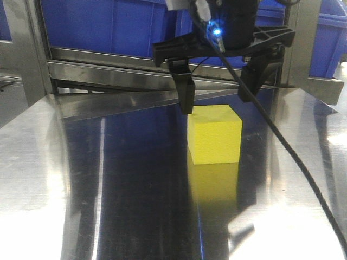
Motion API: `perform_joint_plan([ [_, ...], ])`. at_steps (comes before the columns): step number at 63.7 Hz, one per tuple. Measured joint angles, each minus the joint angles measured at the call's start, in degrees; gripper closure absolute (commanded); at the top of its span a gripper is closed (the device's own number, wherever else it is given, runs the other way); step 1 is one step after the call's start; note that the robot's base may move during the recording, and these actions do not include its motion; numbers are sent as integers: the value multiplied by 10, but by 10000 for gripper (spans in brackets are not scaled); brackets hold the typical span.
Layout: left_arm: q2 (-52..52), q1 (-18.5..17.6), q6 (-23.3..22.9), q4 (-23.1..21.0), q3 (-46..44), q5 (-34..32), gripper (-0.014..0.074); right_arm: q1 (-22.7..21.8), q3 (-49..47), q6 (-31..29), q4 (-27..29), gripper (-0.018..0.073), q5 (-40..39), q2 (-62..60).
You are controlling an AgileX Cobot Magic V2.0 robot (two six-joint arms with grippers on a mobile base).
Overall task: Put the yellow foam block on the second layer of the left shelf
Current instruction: 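Lower the open right gripper around the yellow foam cube and close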
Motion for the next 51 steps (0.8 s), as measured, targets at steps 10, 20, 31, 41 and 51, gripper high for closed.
perform_joint_plan([
  [10,0,0,0,0,0,0,460,-5,15,5,3,-73,-37,3],
  [20,0,0,0,0,0,0,460,-7,41,10,6,-73,-61,4],
  [31,0,0,0,0,0,0,460,-7,80,11,9,-73,-100,4],
  [41,0,0,0,0,0,0,460,-7,102,11,10,-56,-132,4],
  [51,0,0,0,0,0,0,460,-7,106,12,10,112,-139,4],
])
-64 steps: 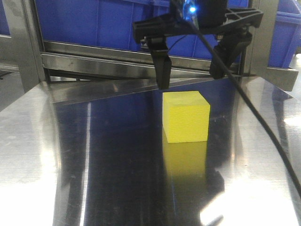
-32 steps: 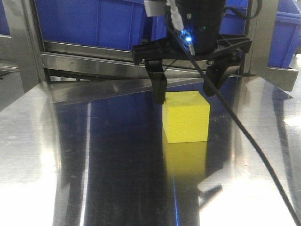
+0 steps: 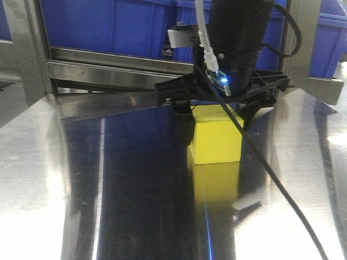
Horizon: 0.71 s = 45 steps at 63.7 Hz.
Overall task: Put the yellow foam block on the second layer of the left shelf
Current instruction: 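Lower the open right gripper around the yellow foam cube and close, then lift the yellow foam cube off the table with the right gripper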
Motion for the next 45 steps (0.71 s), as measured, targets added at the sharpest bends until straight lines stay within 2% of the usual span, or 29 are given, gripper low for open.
perform_joint_plan([
  [7,0,0,0,0,0,0,460,-3,0,0,3,227,-1,0],
  [22,0,0,0,0,0,0,460,-36,3,-3,13,231,13,-18],
  [34,0,0,0,0,0,0,460,-98,32,-49,14,231,31,-93],
  [45,0,0,0,0,0,0,460,-187,109,-117,14,231,36,-202],
])
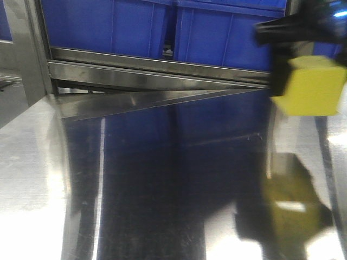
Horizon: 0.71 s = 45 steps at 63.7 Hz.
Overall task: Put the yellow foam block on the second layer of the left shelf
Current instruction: 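Lift the yellow foam cube off the table with the right gripper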
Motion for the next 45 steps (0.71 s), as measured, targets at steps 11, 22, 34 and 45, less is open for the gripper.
perform_joint_plan([
  [11,0,0,0,0,0,0,460,-89,86,-59,0,231,1,-117],
  [22,0,0,0,0,0,0,460,-155,166,-100,0,231,1,-234],
  [34,0,0,0,0,0,0,460,-167,228,-109,0,231,-13,-356],
  [45,0,0,0,0,0,0,460,-167,271,-109,0,231,-38,-468],
])
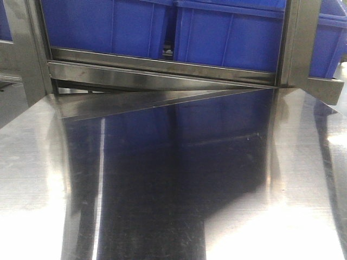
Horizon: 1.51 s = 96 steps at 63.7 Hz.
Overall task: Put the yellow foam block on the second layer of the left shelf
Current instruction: 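Lift the yellow foam cube off the table with the right gripper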
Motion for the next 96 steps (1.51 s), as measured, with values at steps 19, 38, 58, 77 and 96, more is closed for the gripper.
perform_joint_plan([
  [19,0,0,0,0,0,0,460,0,32,0,0,231,-3,-177],
  [38,0,0,0,0,0,0,460,0,76,-7,0,231,-3,-358],
  [58,0,0,0,0,0,0,460,0,90,-21,0,231,-18,-372],
  [77,0,0,0,0,0,0,460,0,90,-21,0,231,-18,-372],
  [96,0,0,0,0,0,0,460,0,90,-21,0,231,-18,-372],
])
